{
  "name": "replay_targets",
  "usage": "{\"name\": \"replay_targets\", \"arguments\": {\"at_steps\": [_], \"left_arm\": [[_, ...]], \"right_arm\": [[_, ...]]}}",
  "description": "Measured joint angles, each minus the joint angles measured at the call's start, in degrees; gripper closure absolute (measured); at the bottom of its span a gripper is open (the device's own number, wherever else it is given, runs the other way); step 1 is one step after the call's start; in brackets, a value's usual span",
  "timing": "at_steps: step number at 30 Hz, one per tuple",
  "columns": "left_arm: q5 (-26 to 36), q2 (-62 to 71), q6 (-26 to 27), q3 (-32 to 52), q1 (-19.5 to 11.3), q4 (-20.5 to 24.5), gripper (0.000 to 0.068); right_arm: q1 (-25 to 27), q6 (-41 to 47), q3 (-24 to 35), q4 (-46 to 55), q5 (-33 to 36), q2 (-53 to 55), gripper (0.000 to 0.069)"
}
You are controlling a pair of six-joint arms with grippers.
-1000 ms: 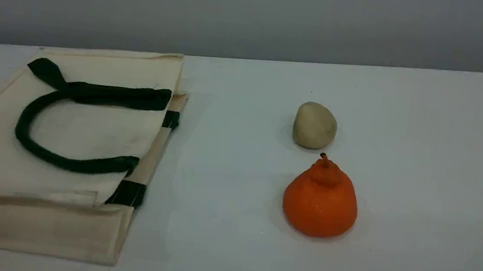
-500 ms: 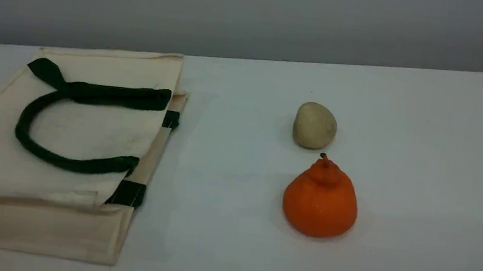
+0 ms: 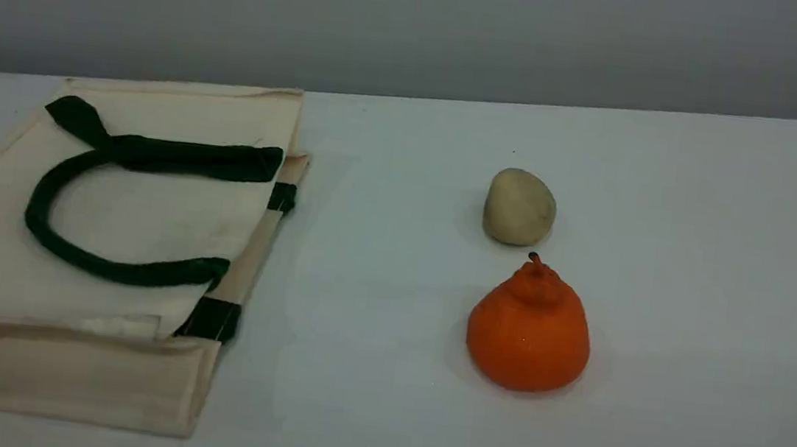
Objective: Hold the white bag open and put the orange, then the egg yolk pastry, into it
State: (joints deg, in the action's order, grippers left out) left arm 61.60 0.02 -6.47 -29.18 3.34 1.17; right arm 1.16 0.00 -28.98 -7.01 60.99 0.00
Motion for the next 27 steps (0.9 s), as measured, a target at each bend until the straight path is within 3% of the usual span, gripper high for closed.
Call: {"name": "replay_targets", "arguments": {"at_steps": [9,18,27], "left_arm": [[-5.89,12.39,-1.39,-6.66,0.00,0.52,0.0230],[-19.08,35.83,-1.51,-11.04,-0.18,0.80,0.0230],[-26.83,61.52,-3.26,-17.23,-0.24,0.86,0.0230]], "right_arm": [[0.00,-4.22,-0.74,-9.83,-3.87,6.05,0.0187],[0.00,-12.52,-0.80,-21.34,-17.65,24.93,0.0187],[0.00,-21.78,-1.72,-30.77,-32.38,45.68,0.0187]]}}
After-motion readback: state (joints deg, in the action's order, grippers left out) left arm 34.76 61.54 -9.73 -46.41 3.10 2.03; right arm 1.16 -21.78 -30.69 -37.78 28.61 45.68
